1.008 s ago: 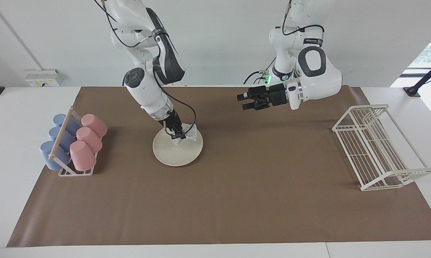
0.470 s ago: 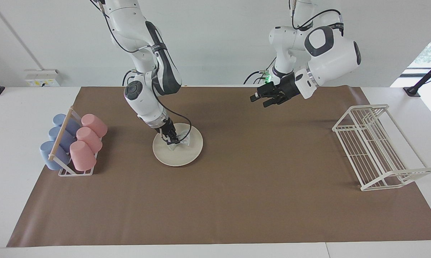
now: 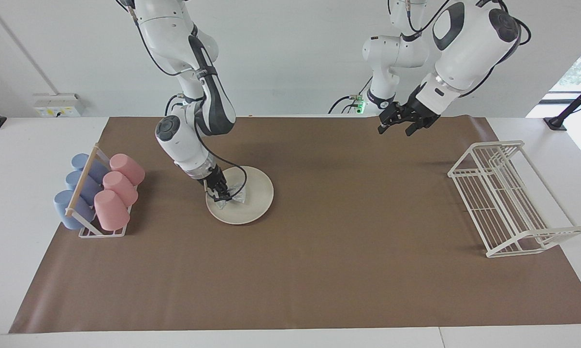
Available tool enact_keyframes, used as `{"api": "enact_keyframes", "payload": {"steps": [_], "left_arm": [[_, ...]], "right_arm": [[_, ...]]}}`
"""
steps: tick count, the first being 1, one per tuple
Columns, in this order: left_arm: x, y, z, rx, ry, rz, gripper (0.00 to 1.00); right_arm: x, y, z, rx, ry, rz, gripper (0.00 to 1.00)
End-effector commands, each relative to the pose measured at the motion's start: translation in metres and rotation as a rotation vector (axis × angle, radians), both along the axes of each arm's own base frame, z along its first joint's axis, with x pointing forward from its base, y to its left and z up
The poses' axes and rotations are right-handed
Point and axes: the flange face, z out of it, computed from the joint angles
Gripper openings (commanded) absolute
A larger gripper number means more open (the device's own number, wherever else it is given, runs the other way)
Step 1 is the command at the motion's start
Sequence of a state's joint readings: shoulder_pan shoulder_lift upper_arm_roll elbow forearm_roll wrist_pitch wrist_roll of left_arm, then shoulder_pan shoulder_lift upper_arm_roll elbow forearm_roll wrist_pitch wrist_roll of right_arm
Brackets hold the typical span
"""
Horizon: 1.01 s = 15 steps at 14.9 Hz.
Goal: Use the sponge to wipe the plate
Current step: 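Carry the cloth onto the plate while the left gripper withdraws, then rub the cloth over the plate surface with the right gripper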
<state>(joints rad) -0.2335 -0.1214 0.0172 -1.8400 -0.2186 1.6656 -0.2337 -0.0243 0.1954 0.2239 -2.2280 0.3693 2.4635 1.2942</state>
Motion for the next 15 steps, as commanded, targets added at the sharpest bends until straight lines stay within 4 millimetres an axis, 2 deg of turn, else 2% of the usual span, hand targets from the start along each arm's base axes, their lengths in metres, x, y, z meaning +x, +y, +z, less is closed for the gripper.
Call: {"api": "enact_keyframes", "payload": {"steps": [1,4,6,8,11,12,15], "left_arm": [[-0.002,0.013,0.017,0.141,-0.019,-0.024,1.0],[-0.002,0.023,0.034,0.224,-0.046,-0.068,1.0],[0.0,0.029,0.044,0.234,-0.071,-0.133,1.0],[0.006,0.048,0.052,0.227,-0.093,-0.159,1.0],[0.006,0.05,0.054,0.216,-0.104,-0.14,1.0],[0.006,0.052,0.053,0.216,-0.101,-0.136,1.0],[0.007,0.058,0.054,0.215,-0.102,-0.122,1.0]], "right_arm": [[0.003,-0.018,-0.012,-0.014,-0.011,0.026,0.0],[0.001,0.002,-0.013,-0.013,-0.011,-0.006,0.0],[-0.005,0.037,-0.02,-0.012,-0.008,-0.027,0.0],[-0.008,0.057,-0.026,-0.009,-0.006,-0.064,0.0],[-0.015,0.094,-0.023,0.0,0.008,-0.119,0.0],[-0.015,0.1,-0.021,0.004,0.011,-0.135,0.0],[-0.011,0.092,-0.023,0.002,0.008,-0.134,0.0]]}}
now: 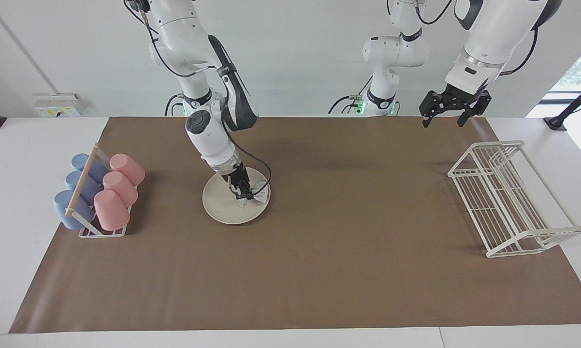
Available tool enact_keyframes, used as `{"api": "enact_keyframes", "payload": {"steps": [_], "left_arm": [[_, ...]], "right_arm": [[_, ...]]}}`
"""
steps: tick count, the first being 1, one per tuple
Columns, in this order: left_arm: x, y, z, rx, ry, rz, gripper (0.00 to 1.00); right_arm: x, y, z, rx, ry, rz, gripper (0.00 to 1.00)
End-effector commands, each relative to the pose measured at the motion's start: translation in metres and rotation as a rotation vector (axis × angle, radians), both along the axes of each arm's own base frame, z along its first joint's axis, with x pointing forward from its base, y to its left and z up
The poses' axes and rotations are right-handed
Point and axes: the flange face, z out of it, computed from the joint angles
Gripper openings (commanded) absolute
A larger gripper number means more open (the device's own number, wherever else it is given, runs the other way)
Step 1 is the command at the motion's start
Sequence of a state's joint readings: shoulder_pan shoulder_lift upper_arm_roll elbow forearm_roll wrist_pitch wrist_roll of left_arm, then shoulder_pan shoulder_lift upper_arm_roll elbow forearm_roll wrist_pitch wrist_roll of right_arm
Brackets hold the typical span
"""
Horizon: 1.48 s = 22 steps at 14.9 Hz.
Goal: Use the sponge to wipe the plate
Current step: 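Rub the cloth over the plate surface with the right gripper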
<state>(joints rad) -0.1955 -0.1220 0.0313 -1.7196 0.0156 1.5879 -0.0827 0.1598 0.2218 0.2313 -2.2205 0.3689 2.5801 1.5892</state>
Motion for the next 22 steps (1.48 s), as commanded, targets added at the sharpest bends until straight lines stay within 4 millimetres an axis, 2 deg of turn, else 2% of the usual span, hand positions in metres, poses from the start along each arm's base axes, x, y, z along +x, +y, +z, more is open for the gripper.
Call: {"api": "enact_keyframes", "payload": {"steps": [1,5,7,8,11,15,19,22], "left_arm": [[-0.002,0.008,0.005,0.005,0.0,0.005,1.0],[-0.002,0.018,0.003,0.005,0.005,0.025,1.0],[-0.003,0.019,0.004,0.005,0.004,0.025,1.0],[-0.003,0.02,0.004,0.005,0.004,0.026,1.0],[-0.003,0.021,0.006,0.004,0.001,0.028,1.0],[-0.003,0.021,0.006,0.006,0.0,0.026,1.0],[-0.004,0.02,0.008,0.003,-0.006,0.025,1.0],[-0.004,0.019,0.008,0.003,-0.007,0.025,1.0]], "right_arm": [[0.008,-0.015,-0.023,-0.015,0.009,0.023,0.0],[0.019,-0.076,-0.028,-0.024,0.013,0.152,0.0],[0.021,-0.092,-0.027,-0.024,0.011,0.17,0.0],[0.021,-0.091,-0.027,-0.023,0.013,0.172,0.0],[0.019,-0.078,-0.026,-0.023,0.011,0.152,0.0],[0.007,-0.022,-0.027,-0.02,0.005,0.09,0.0],[-0.006,0.024,-0.025,-0.008,0.02,0.029,0.0],[-0.001,0.028,-0.009,-0.003,0.058,0.049,0.0]]}}
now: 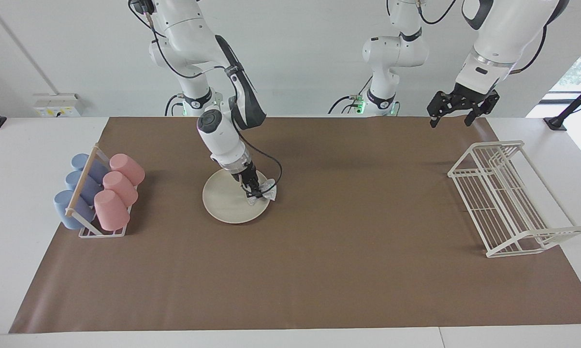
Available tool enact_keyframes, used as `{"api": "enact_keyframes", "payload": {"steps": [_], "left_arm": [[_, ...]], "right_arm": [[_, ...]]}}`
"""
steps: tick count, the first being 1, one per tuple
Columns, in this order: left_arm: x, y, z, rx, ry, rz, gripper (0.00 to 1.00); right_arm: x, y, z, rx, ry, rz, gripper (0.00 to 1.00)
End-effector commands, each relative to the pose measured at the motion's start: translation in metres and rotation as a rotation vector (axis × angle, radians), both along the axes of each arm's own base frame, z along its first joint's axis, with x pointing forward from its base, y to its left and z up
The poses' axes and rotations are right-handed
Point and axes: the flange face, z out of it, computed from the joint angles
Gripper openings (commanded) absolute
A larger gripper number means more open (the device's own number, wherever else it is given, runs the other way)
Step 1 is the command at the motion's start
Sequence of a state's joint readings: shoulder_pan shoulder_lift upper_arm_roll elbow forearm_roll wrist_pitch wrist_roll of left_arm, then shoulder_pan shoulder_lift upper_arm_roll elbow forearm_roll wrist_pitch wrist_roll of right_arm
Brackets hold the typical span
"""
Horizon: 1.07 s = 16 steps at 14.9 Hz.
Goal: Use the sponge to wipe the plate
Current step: 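Rub the cloth over the plate surface with the right gripper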
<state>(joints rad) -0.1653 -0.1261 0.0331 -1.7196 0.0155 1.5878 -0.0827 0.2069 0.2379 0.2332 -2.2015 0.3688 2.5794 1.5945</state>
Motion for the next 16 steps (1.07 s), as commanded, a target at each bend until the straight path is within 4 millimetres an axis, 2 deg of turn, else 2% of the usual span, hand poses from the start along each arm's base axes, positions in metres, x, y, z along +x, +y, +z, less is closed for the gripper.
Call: {"api": "enact_keyframes", "payload": {"steps": [1,3,7,9,11,12,15,16], "left_arm": [[-0.005,0.003,0.006,0.004,-0.003,-0.007,1.0],[-0.005,0.004,0.006,0.004,-0.003,-0.006,1.0],[-0.006,0.004,0.005,0.003,0.002,-0.006,1.0],[-0.008,-0.002,0.002,-0.04,0.013,-0.008,1.0],[-0.012,-0.005,-0.002,-0.215,0.045,0.029,1.0],[-0.013,0.011,-0.009,-0.332,0.065,0.087,1.0],[-0.016,-0.002,-0.024,-0.512,0.086,0.119,1.0],[-0.015,-0.009,-0.034,-0.588,0.098,0.13,1.0]], "right_arm": [[0.008,0.001,0.007,-0.007,0.077,0.017,0.0],[0.015,-0.004,0.044,-0.005,0.101,0.036,0.0],[0.023,0.003,0.113,-0.015,0.14,0.078,0.0],[0.027,0.019,0.145,-0.032,0.143,0.066,0.0],[0.027,0.038,0.181,-0.062,0.144,0.042,0.0],[0.026,0.048,0.193,-0.065,0.151,0.022,0.0],[0.013,0.089,0.214,-0.083,0.13,-0.029,0.0],[0.013,0.099,0.22,-0.081,0.128,-0.057,0.0]]}}
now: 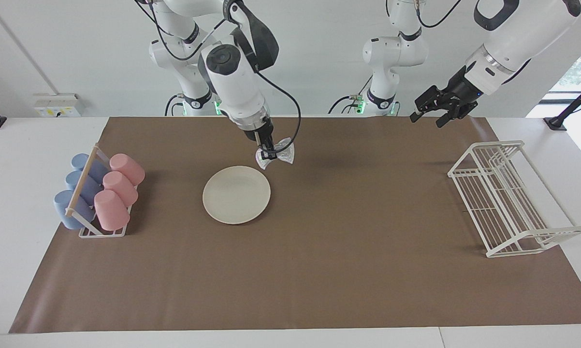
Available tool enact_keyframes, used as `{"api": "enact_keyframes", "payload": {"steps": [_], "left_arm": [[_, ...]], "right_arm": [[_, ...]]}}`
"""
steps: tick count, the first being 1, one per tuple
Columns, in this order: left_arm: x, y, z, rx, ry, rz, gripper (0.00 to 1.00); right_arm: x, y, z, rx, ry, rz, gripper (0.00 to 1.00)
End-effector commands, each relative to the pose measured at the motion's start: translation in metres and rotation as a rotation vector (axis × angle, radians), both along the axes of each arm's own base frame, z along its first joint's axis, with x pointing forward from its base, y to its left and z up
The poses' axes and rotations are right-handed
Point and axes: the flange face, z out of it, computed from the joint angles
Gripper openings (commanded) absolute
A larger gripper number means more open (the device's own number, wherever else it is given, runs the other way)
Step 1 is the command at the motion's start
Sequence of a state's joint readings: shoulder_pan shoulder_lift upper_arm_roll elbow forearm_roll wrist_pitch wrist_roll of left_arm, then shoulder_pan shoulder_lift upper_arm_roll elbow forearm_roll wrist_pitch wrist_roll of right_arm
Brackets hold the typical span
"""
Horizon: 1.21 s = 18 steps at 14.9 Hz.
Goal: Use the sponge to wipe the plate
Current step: 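Bring the cloth toward the left gripper while the left gripper reaches out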
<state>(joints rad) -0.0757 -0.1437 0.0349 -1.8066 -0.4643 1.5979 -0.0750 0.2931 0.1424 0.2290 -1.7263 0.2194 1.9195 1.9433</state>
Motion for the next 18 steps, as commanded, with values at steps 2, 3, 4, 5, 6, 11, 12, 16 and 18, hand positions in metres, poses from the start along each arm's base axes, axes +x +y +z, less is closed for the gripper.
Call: {"api": "enact_keyframes", "payload": {"steps": [2,3,4,5,6,11,12,16,18], "left_arm": [[-0.01,-0.018,-0.042,-0.249,0.01,0.044,1.0],[-0.01,-0.024,-0.053,-0.327,0.011,0.033,1.0],[-0.01,-0.028,-0.065,-0.39,0.011,0.032,1.0],[-0.01,-0.037,-0.077,-0.436,0.013,0.023,1.0],[-0.007,-0.049,-0.089,-0.51,0.011,0.014,1.0],[0.007,-0.098,-0.154,-0.696,0.026,-0.028,1.0],[0.003,-0.114,-0.164,-0.728,0.047,-0.025,1.0],[-0.023,-0.159,-0.195,-0.82,0.069,0.005,1.0],[-0.027,-0.165,-0.205,-0.861,0.11,0.017,1.0]], "right_arm": [[-0.008,0.047,0.015,-0.071,-0.007,-0.059,0.0],[-0.014,0.053,0.016,-0.095,-0.006,-0.069,0.0],[-0.015,0.052,0.014,-0.117,0.003,-0.072,0.0],[-0.018,0.051,0.013,-0.133,0.018,-0.069,0.0],[-0.019,0.049,0.011,-0.146,0.036,-0.069,0.0],[-0.026,0.051,0.01,-0.199,0.047,-0.069,0.0],[-0.028,0.051,0.01,-0.206,0.053,-0.072,0.0],[-0.033,0.056,0.01,-0.223,0.048,-0.055,0.0],[-0.033,0.057,0.01,-0.221,0.048,-0.057,0.0]]}}
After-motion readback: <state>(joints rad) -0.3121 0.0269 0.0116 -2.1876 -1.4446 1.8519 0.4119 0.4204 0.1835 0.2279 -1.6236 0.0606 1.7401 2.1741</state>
